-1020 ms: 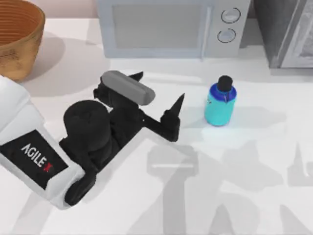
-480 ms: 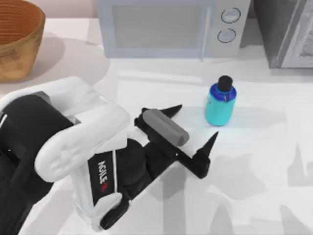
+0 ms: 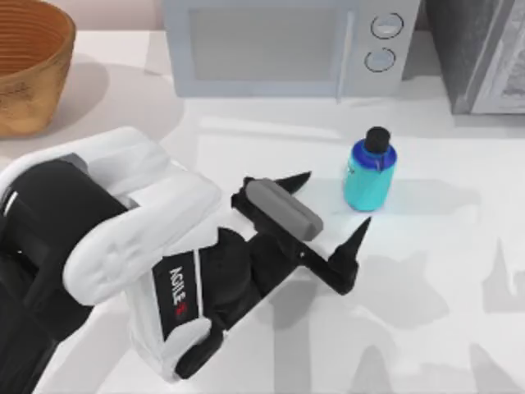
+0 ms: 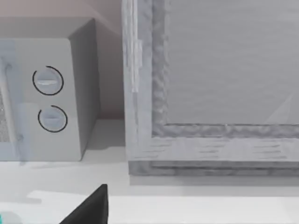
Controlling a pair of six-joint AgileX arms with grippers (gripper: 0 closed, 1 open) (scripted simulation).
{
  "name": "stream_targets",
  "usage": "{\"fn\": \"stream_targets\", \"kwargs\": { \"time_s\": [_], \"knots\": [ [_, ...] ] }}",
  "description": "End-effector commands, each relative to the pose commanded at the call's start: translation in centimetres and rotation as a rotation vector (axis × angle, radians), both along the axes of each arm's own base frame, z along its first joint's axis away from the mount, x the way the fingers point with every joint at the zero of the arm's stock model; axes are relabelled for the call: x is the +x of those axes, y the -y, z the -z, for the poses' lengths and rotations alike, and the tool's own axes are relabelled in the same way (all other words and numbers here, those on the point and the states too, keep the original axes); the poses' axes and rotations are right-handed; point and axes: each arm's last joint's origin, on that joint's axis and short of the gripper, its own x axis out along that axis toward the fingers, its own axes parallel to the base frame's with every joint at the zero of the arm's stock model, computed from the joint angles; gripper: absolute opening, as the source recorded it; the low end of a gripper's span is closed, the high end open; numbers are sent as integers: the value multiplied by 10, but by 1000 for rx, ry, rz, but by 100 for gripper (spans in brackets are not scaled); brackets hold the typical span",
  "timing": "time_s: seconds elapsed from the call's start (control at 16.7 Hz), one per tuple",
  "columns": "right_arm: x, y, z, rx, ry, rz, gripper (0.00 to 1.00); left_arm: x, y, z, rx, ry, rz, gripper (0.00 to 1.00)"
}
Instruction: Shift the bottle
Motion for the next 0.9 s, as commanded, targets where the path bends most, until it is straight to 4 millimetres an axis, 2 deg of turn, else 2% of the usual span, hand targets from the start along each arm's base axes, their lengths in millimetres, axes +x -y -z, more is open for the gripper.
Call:
{"fn": "stream_targets", "kwargs": {
  "time_s": [0.54,0.9],
  "knots": [
    [0,0,0,0,0,0,100,59,62,0,-4,4,2,100],
    [0,0,0,0,0,0,100,63,67,-1,-2,2,2,100]
  ]
}}
